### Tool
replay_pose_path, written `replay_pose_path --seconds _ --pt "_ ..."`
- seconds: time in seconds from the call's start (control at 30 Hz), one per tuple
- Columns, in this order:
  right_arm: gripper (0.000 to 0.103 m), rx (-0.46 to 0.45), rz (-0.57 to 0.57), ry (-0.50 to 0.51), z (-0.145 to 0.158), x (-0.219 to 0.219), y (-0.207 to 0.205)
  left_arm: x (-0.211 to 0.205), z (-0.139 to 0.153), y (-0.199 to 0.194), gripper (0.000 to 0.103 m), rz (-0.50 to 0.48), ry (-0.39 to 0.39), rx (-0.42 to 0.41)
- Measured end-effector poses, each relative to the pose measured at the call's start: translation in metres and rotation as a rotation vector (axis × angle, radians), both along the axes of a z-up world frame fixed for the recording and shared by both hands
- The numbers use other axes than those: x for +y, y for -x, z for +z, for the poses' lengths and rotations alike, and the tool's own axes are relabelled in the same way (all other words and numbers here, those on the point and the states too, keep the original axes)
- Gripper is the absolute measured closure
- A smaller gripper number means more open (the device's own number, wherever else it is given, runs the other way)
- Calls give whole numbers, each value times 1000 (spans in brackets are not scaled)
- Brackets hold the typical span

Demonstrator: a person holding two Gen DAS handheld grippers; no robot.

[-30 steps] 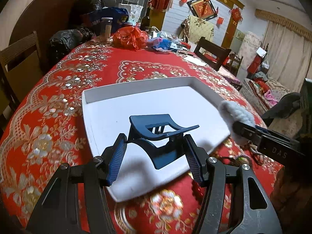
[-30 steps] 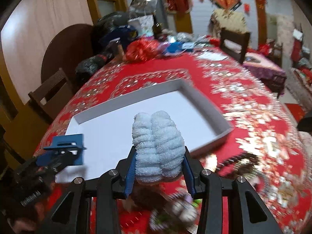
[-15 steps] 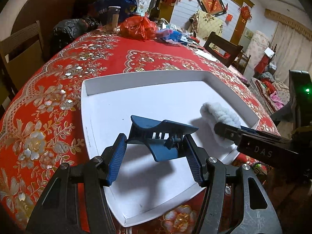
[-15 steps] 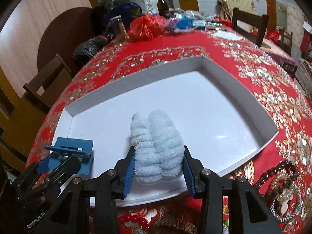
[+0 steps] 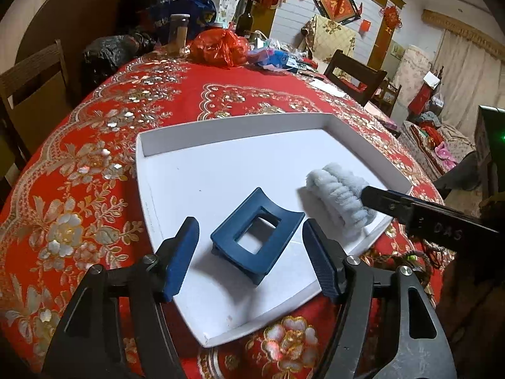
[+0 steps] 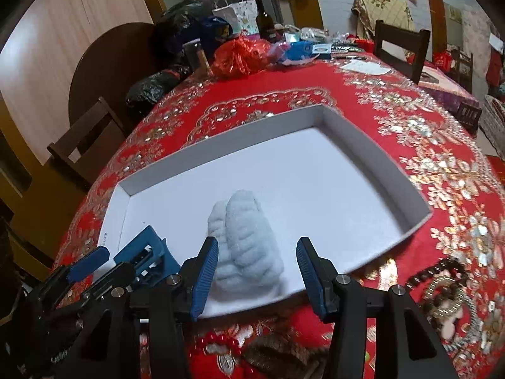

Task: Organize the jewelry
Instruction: 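Lower the clip and scrunchie into the white box and open both grippers, then grasp the red bead bracelet with the left gripper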

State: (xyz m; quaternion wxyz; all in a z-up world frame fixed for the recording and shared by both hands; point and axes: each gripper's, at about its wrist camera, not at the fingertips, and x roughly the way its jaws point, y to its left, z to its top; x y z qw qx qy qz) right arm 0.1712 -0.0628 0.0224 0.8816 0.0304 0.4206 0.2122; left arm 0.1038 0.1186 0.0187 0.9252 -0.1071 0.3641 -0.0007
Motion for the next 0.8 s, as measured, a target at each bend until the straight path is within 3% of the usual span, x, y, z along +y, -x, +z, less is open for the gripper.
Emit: replay_pose_path --seconds 0.27,0.5,0.63,0.8 --pt "53 -54 -103 19 22 -58 57 8 14 37 35 3 18 -30" --pt "53 37 -285 7 8 -118 105 -41 2 58 35 -125 4 12" --pt "53 87 -302 -4 -6 -127 121 -67 -9 54 35 -172 -19 49" --pt "53 112 -299 -34 -13 -129 124 -82 -22 37 35 -160 -60 88"
